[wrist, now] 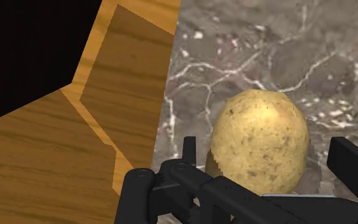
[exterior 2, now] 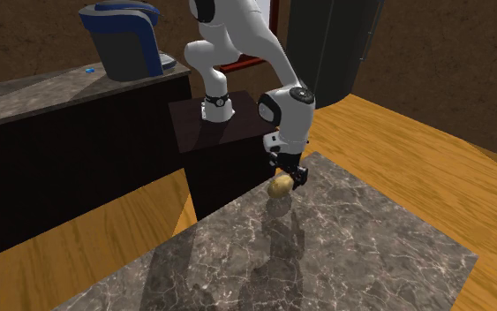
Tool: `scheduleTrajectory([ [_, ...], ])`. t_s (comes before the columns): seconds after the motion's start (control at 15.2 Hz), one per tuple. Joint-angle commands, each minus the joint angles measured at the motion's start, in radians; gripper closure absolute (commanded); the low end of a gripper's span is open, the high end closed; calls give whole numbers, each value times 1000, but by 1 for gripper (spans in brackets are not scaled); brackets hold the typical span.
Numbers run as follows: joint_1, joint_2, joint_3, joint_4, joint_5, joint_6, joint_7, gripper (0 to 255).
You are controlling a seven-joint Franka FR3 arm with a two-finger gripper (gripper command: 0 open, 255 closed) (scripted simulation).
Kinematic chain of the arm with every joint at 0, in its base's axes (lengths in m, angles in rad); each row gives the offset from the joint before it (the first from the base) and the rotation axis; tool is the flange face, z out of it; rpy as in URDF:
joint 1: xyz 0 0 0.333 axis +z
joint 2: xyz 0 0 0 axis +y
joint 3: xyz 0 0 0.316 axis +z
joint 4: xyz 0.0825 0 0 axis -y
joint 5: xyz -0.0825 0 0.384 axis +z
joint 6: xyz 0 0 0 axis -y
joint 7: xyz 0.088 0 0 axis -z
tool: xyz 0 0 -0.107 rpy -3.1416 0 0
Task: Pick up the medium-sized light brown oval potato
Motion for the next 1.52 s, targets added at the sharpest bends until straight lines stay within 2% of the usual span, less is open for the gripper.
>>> scheduleTrajectory([
  [0.0,3,19,-6,0,-7,19,5,0],
  [0.2,6,35,-10,1,-13,34,9,0],
  [0.26,6,35,-10,1,-13,34,10,255],
  [0.86,6,35,-10,1,-13,34,9,255],
  [1.45,-11,-54,14,-2,21,-51,-16,255],
])
